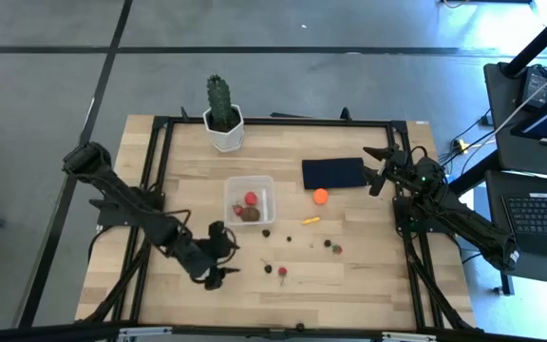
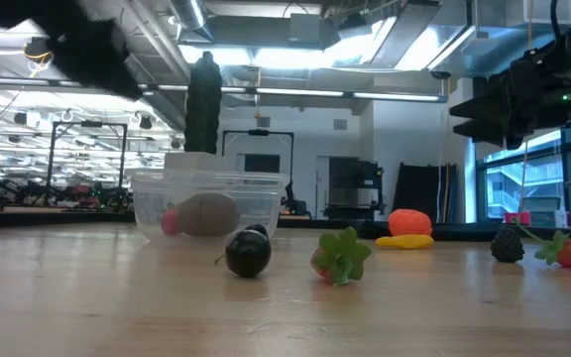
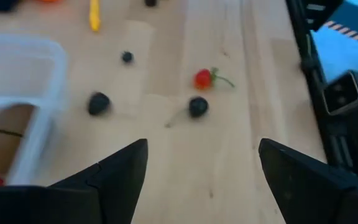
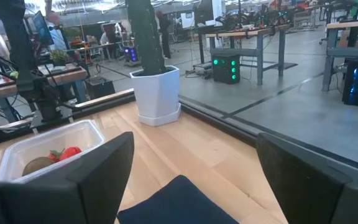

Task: Pick and placing Produce into tupperware
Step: Put the bottom blueberry into the transparent container

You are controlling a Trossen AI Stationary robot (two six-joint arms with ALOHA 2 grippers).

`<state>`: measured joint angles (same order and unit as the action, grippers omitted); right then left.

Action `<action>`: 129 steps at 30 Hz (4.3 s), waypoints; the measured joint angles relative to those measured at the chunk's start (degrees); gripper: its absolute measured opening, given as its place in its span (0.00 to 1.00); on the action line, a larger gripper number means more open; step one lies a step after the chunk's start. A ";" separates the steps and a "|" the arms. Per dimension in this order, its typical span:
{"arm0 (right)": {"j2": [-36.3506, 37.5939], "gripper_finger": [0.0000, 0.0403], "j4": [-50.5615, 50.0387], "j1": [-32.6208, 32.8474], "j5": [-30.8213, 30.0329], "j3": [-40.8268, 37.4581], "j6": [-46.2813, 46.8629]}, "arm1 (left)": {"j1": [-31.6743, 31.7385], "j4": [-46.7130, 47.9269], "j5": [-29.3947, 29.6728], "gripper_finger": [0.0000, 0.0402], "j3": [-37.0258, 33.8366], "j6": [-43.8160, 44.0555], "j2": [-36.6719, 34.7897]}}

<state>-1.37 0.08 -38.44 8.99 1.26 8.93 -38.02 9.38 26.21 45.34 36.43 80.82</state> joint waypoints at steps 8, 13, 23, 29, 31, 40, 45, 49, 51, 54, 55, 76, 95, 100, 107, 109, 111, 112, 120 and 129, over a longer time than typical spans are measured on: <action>0.00 0.84 -0.02 0.00 0.00 0.02 2.58 | -6.78 -24.69 4.39 0.74 -13.48 2.22 0.02; 0.00 0.84 0.00 0.00 0.00 0.00 2.68 | -10.16 -36.91 7.29 0.75 -19.80 2.28 0.57; 0.00 0.84 0.00 0.00 0.00 0.00 4.29 | -13.34 -41.12 11.41 0.74 -20.99 0.74 7.20; -0.02 0.84 0.00 0.00 0.00 0.00 6.29 | -16.21 -46.07 16.30 0.74 -20.97 1.42 12.33; -0.04 0.84 0.00 0.00 0.00 0.02 6.49 | -16.68 -47.00 16.59 0.74 -20.95 2.94 14.39; -0.02 0.84 0.00 0.00 0.00 0.02 6.51 | -18.61 -56.28 21.40 0.74 -20.95 5.22 24.39; -0.02 0.84 0.00 0.00 0.00 0.00 6.53 | -20.64 -60.31 23.16 0.74 -20.95 5.46 27.08; -0.02 0.84 0.00 0.00 0.00 0.02 6.72 | -22.54 -60.63 26.17 0.74 -20.95 5.52 28.63; -0.02 0.84 0.00 0.00 0.00 0.01 7.35 | -23.16 -60.60 27.49 0.74 -20.95 5.53 29.54; -0.02 0.84 0.00 0.00 0.00 0.01 7.51 | -23.34 -60.58 27.90 0.74 -20.91 6.76 30.79; -0.02 0.84 0.00 0.00 0.00 0.00 7.52 | -23.34 -60.57 27.97 0.74 -20.91 7.07 31.36; -0.02 0.84 0.00 -0.02 -0.02 0.00 7.14 | -24.70 -60.63 29.94 0.74 -18.86 -1.54 34.83; -0.02 0.84 -0.02 -0.02 -0.02 0.00 7.29 | -24.74 -60.48 30.04 0.74 -18.86 -1.27 34.84; -0.02 0.84 0.00 -0.01 -0.02 0.01 7.26 | -24.74 -60.47 30.06 0.74 -18.86 -1.19 34.84; -0.02 0.84 -0.01 -0.02 -0.02 0.00 7.29 | -24.74 -60.43 30.01 0.74 -18.88 -0.79 34.84; -0.02 0.84 -0.01 -0.02 -0.02 0.00 7.29 | -24.74 -60.45 29.95 0.74 -18.88 -0.80 34.82; -0.02 0.84 0.00 0.00 -0.02 0.00 7.29 | -24.74 -60.45 29.93 0.73 -18.88 -0.79 34.82; 0.00 0.84 0.00 -0.02 -0.02 0.01 7.29 | -24.74 -60.45 29.93 0.73 -18.88 -0.78 34.82; -0.02 0.84 0.00 0.00 -0.02 0.02 7.29 | -24.74 -60.43 29.93 0.62 -18.90 -0.72 34.80; 0.00 0.84 0.00 0.00 -0.02 0.00 7.21 | -24.74 -60.43 29.87 0.49 -18.90 -0.65 34.80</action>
<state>-1.37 0.08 -38.44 8.97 1.26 16.14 -62.76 -51.05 56.07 26.44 35.78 115.61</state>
